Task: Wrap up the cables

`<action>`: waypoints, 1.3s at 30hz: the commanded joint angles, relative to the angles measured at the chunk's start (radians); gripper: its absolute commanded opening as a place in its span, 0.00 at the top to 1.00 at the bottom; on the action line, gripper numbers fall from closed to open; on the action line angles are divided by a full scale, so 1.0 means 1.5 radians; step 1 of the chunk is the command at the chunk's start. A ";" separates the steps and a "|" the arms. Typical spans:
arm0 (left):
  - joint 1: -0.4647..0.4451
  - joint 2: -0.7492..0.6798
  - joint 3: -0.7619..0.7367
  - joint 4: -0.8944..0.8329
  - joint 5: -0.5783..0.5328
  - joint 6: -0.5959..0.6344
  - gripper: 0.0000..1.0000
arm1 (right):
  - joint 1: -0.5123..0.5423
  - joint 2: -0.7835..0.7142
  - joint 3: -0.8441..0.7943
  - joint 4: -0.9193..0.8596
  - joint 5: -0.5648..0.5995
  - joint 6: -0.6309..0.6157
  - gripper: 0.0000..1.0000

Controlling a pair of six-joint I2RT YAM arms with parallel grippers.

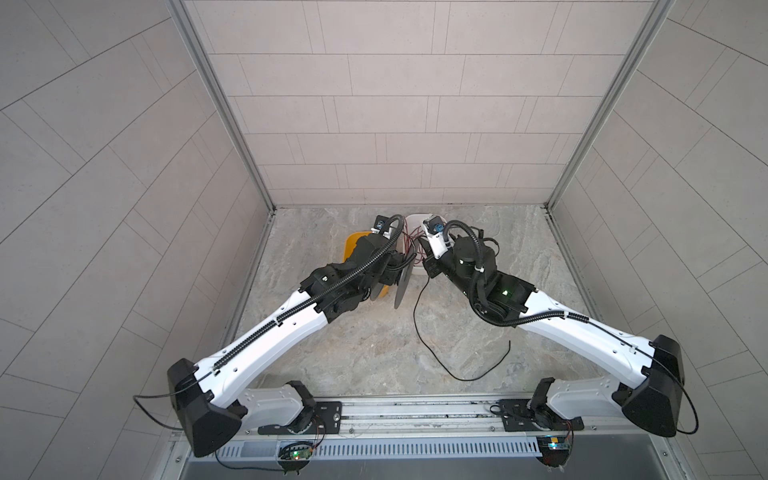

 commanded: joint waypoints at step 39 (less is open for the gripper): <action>0.000 -0.060 0.166 -0.122 0.115 0.010 1.00 | -0.160 0.060 -0.202 0.277 -0.236 -0.041 0.47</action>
